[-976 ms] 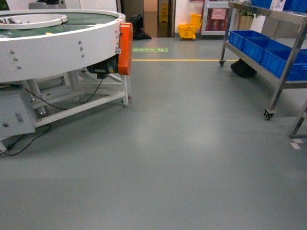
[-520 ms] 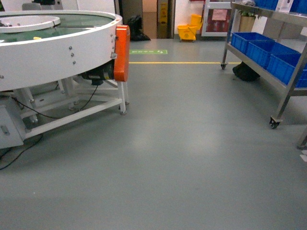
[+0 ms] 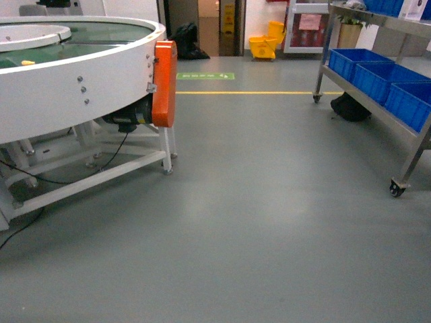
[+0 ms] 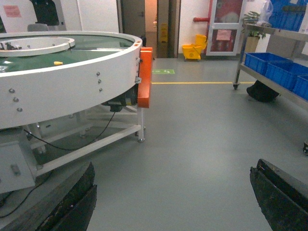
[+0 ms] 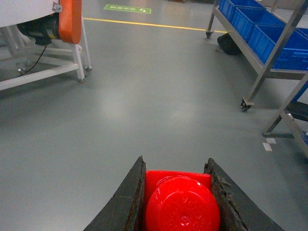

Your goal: Pick red block from blue box to shelf

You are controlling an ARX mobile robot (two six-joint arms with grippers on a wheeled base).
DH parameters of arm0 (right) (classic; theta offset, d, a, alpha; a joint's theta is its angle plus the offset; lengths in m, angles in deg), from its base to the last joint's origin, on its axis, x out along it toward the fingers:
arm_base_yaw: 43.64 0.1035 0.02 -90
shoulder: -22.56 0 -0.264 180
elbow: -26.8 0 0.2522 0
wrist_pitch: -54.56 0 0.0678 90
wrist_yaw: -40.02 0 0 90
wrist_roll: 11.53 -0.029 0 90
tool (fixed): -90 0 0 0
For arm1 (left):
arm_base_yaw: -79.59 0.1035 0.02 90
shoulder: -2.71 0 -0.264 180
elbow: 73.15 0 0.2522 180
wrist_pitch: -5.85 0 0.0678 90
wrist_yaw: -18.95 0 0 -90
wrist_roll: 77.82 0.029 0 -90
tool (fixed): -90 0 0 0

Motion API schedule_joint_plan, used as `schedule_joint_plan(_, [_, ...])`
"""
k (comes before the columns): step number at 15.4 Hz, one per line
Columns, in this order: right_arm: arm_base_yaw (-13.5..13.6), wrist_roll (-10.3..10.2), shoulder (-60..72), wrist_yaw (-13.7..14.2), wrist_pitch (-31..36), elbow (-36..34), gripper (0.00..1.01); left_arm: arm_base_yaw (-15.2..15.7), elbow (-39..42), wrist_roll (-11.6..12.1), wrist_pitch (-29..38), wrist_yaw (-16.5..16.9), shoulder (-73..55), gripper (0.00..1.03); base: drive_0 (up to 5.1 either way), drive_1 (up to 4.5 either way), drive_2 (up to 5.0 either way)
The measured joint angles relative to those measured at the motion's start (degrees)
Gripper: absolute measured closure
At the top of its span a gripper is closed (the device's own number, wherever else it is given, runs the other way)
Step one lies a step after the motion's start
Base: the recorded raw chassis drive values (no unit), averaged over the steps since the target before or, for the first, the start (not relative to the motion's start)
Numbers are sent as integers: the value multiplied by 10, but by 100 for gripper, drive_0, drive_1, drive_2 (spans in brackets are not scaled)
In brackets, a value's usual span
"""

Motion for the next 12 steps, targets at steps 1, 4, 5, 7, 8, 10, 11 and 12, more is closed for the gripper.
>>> schedule_joint_plan(1, [0,0,0,0,0,0,73,0,0,0,-3,0,0,5,0,433,-434])
schedule_joint_plan(4, [0,0,0,0,2,0,73,0,0,0,-1,0,0,5,0,433,-434])
schedule_joint_plan(5, [0,0,0,0,0,0,73,0,0,0,-1,0,0,5,0,433,-434])
schedule_joint_plan(7, [0,0,0,0,1,0,73,0,0,0,-2,0,0,5,2,435,-432])
schedule_joint_plan(8, [0,0,0,0,1,0,73,0,0,0,0,0,0,5,4,437,-430])
schedule_joint_plan(10, [0,0,0,0,1,0,73,0,0,0,-2,0,0,5,4,437,-430])
schedule_joint_plan(11, [0,0,0,0,1,0,73,0,0,0,-2,0,0,5,4,437,-430])
schedule_joint_plan(12, [0,0,0,0,0,0,73,0,0,0,-1,0,0,5,4,437,-430])
